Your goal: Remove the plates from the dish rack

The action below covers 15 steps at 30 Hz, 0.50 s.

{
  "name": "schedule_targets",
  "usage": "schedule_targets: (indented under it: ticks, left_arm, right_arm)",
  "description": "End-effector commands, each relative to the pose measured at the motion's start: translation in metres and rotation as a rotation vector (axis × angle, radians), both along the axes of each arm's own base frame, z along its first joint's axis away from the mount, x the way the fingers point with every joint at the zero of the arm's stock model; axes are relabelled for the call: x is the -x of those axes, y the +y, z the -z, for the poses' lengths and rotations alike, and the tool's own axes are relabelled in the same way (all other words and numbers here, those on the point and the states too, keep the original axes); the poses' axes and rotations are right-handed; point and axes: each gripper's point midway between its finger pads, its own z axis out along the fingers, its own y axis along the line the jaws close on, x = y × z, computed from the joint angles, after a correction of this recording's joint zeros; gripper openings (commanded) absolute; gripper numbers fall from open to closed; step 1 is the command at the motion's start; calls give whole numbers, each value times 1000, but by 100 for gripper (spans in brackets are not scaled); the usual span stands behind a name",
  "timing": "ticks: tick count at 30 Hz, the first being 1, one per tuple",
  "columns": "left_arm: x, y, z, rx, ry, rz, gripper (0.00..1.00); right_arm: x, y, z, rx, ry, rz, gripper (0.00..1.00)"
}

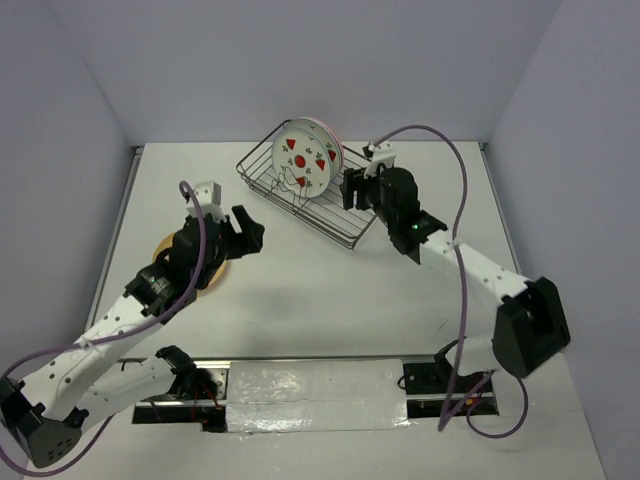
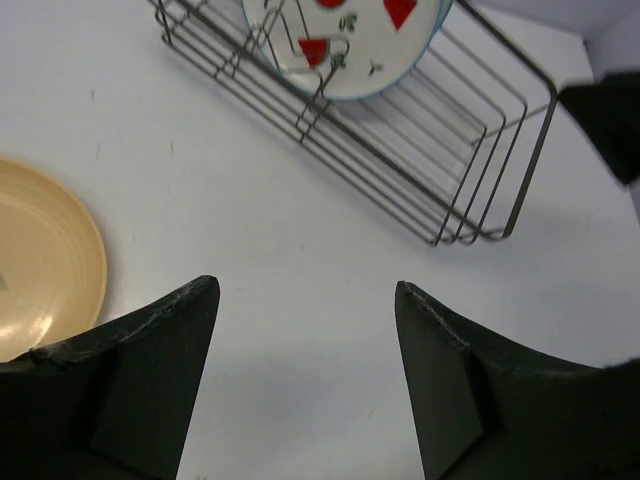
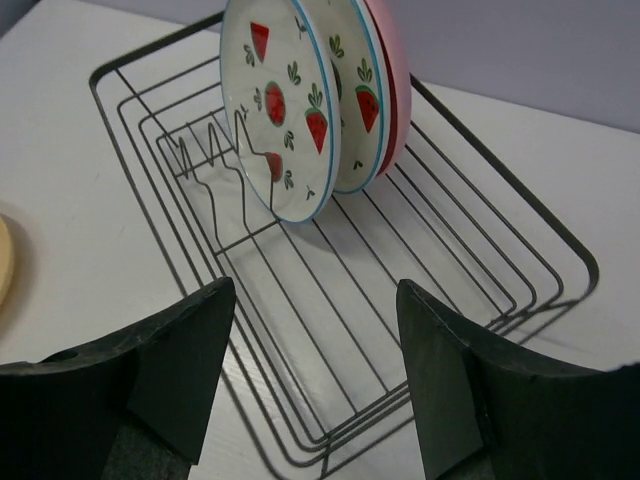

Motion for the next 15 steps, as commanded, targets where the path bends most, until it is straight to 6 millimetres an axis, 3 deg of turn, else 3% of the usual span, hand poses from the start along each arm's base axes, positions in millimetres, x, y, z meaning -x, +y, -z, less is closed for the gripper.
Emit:
schedule_targets:
  ticks: [1, 2, 3, 5, 7, 10, 14, 15]
  left_arm:
    - [11, -18, 6, 65, -65, 102, 83]
    - [15, -19, 7, 90, -82, 115, 83]
    - [19, -22, 10, 107, -74, 132, 85]
    - [26, -25, 27, 143, -54, 152, 85]
    - [29, -40, 21, 202, -117, 233, 85]
    - [26, -37, 41, 168, -116, 217, 86]
    - [26, -43, 41, 168, -127, 254, 84]
    - [27, -44, 41, 171, -129, 260, 84]
  right_arm:
    - [-29, 22, -15, -17, -43, -147, 72]
    - [-36, 30, -1, -14, -6, -197, 72]
    - [-47, 27, -11, -25, -19, -202, 71]
    - [-57, 34, 4, -22, 14, -256, 69]
    - [-66, 34, -2, -23, 2, -267, 68]
    - [-78, 37, 0, 2, -2, -298, 68]
    - [-93, 43, 6, 3, 8, -311, 68]
    - [-99, 44, 0, 3, -5, -303, 68]
